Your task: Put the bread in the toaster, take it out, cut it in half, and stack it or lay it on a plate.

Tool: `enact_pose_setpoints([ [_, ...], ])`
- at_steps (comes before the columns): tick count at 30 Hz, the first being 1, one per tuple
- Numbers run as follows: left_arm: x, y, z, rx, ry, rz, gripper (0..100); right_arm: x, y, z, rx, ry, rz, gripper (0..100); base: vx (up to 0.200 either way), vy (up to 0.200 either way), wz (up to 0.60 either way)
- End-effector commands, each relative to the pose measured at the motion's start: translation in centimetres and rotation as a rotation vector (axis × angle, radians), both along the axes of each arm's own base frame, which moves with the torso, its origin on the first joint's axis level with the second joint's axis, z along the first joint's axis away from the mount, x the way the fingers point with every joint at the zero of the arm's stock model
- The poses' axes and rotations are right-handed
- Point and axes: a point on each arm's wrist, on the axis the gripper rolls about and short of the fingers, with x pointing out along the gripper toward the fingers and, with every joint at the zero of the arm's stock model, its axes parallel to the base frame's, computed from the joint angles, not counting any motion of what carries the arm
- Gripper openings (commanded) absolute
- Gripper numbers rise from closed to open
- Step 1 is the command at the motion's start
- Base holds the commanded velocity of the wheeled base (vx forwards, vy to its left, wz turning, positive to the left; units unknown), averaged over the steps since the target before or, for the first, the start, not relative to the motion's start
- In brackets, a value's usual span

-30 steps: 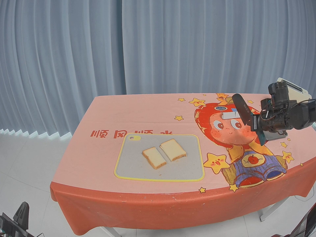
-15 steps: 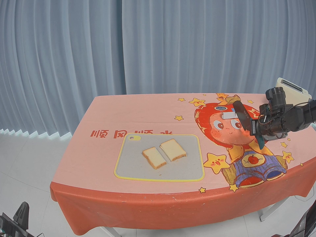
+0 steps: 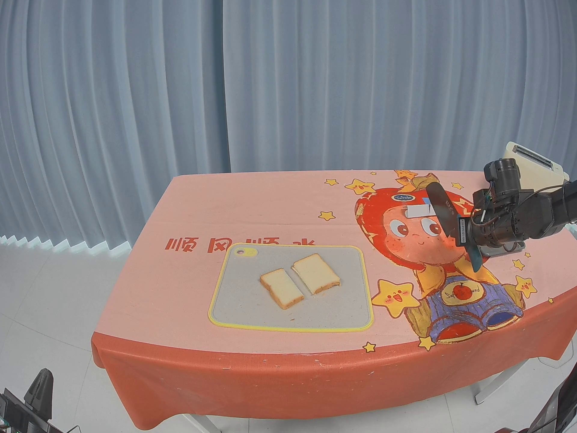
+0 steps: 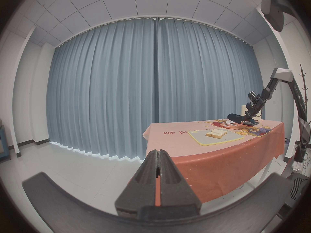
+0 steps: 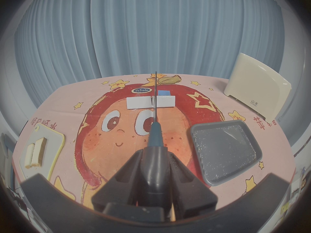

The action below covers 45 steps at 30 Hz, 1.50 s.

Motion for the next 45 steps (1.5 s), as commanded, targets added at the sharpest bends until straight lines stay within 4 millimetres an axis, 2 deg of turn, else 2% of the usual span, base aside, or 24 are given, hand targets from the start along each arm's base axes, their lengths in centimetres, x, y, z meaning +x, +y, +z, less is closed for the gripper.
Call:
enact_pose_setpoints([
  [1, 0.01, 0.00, -0.53, 0.000, 0.001, -0.001, 0, 0.04, 0.15, -0.37, 0.000, 0.009, 0.003, 0, 0.000, 0.000, 0.00],
  [14, 0.01, 0.00, -0.53, 0.000, 0.001, -0.001, 0, -0.09, 0.24, 0.16, 0.002, -0.006, 0.006, 0, 0.000, 0.000, 0.00],
  [25, 0.01, 0.00, -0.53, 0.000, 0.001, -0.001, 0, -0.07, 0.44, -0.40, -0.009, 0.011, 0.003, 0, 0.000, 0.000, 0.00],
  [35, 0.01, 0.00, -0.53, 0.000, 0.001, -0.001, 0, -0.14, 0.60, 0.24, -0.009, -0.008, 0.008, 0, 0.000, 0.000, 0.00],
  [45, 0.01, 0.00, -0.53, 0.000, 0.001, -0.001, 0, -0.05, 0.27, -0.47, -0.010, 0.016, -0.002, 0, 0.000, 0.000, 0.00],
])
